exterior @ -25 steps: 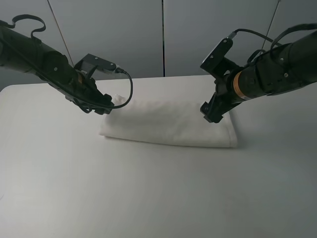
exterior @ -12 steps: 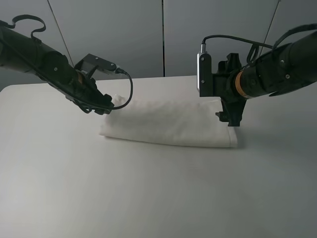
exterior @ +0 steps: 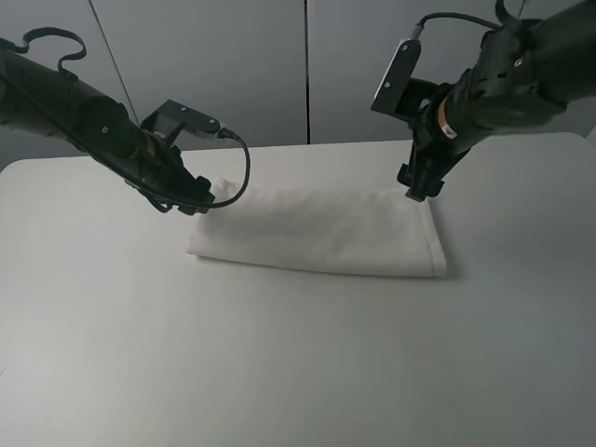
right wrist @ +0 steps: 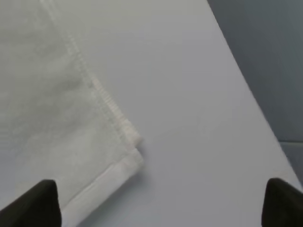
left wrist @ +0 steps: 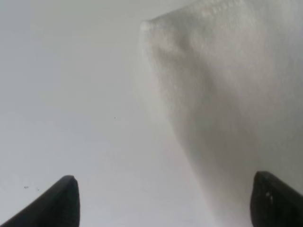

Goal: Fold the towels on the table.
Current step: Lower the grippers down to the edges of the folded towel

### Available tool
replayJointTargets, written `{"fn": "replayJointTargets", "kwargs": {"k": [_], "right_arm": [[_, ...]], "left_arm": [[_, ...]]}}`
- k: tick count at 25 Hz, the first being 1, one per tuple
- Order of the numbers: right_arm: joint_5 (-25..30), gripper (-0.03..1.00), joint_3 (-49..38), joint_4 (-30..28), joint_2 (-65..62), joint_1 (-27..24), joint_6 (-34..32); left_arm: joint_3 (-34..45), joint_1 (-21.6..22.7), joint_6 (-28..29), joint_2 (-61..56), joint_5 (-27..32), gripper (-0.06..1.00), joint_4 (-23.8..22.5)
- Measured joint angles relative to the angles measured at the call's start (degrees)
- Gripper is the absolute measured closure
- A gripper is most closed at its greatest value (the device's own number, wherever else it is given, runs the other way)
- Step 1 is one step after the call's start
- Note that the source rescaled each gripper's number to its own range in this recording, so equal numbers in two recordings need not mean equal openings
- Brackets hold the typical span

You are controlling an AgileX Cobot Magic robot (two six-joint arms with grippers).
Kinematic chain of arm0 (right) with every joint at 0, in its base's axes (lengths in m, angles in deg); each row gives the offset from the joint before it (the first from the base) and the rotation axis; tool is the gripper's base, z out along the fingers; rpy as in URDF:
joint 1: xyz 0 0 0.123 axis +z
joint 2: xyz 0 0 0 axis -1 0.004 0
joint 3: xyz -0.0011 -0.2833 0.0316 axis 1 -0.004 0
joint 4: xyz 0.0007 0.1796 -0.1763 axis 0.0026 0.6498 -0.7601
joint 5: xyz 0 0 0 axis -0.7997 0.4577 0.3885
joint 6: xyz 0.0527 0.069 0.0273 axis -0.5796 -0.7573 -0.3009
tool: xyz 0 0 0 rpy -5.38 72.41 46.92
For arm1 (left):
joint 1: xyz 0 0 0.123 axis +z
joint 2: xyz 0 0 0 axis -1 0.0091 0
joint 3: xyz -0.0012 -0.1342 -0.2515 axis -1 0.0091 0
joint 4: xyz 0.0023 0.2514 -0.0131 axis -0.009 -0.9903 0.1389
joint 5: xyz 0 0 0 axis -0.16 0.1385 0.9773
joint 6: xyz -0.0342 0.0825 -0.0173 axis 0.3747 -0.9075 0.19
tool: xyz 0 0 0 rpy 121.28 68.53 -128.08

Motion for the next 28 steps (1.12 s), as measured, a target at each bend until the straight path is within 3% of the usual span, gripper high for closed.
{"fn": "replayJointTargets", "kwargs": {"k": [5, 10, 14, 18, 25, 28], "right_arm": [[7.9, 0.06, 6.2, 20.3, 1.1, -1.8, 4.1], [15.1, 0.06, 7.9, 33.1, 3.3, -6.6, 4.3], [19.0, 0.06, 7.9, 36.0, 4.3, -8.0, 3.4], [20.5, -0.01, 7.9, 39.0, 5.0, -8.4, 0.3], [22.8, -0.03, 8.7, 42.2, 7.8, -8.4, -2.6], [25.3, -0.03, 10.9, 43.7, 9.8, -8.4, -3.4]], "left_arm": [[-1.0, 0.0, -0.1, 2.4, 1.8, 0.02, 1.1], [-7.0, 0.1, -0.2, 6.8, 9.2, 0.02, 4.5], [-11.1, 0.3, -0.9, 7.6, 12.5, 0.02, 7.4], [-13.3, 0.9, -1.3, 7.6, 13.8, 0.02, 11.0], [-13.4, 4.2, -2.9, 7.7, 15.6, 0.02, 17.3], [-13.4, 4.6, -3.2, 7.7, 16.4, 0.02, 17.9]]}}
